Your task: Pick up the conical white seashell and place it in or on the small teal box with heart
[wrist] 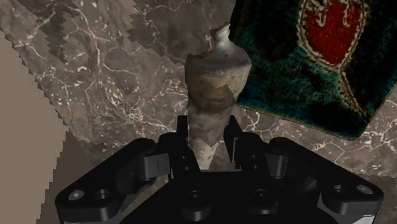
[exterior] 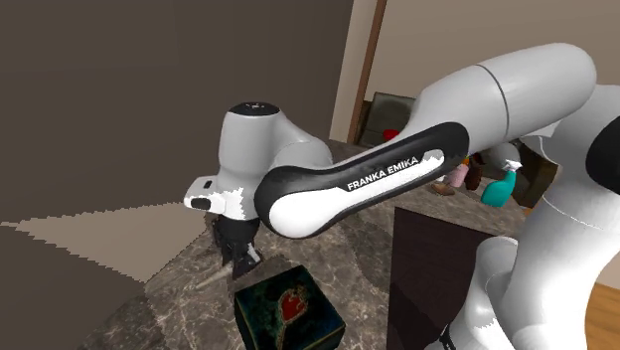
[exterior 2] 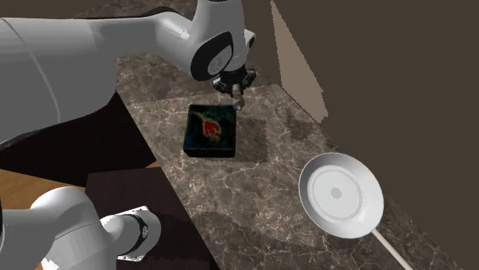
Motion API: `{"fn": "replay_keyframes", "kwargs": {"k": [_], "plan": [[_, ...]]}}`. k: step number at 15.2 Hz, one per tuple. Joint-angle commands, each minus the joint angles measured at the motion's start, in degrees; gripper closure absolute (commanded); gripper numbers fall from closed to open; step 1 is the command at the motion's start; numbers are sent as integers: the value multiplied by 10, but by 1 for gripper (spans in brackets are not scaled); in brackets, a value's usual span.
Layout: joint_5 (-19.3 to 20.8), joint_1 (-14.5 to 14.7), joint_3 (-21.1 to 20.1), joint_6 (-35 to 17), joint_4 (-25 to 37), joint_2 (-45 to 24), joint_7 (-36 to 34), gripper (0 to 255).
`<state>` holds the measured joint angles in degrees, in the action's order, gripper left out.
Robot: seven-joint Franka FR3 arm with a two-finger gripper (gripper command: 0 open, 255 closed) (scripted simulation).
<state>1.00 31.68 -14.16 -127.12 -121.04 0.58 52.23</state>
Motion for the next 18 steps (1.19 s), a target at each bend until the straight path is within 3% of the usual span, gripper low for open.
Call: {"fn": "replay_keyframes", "kwargs": {"k": [1, 9, 18], "plan": [[-14, 1, -1, -12, -57, 46, 5, 255], [-65, 24, 6, -15, -242, 232, 28, 255], [-63, 23, -2, -95, -282, 192, 23, 255]]}}
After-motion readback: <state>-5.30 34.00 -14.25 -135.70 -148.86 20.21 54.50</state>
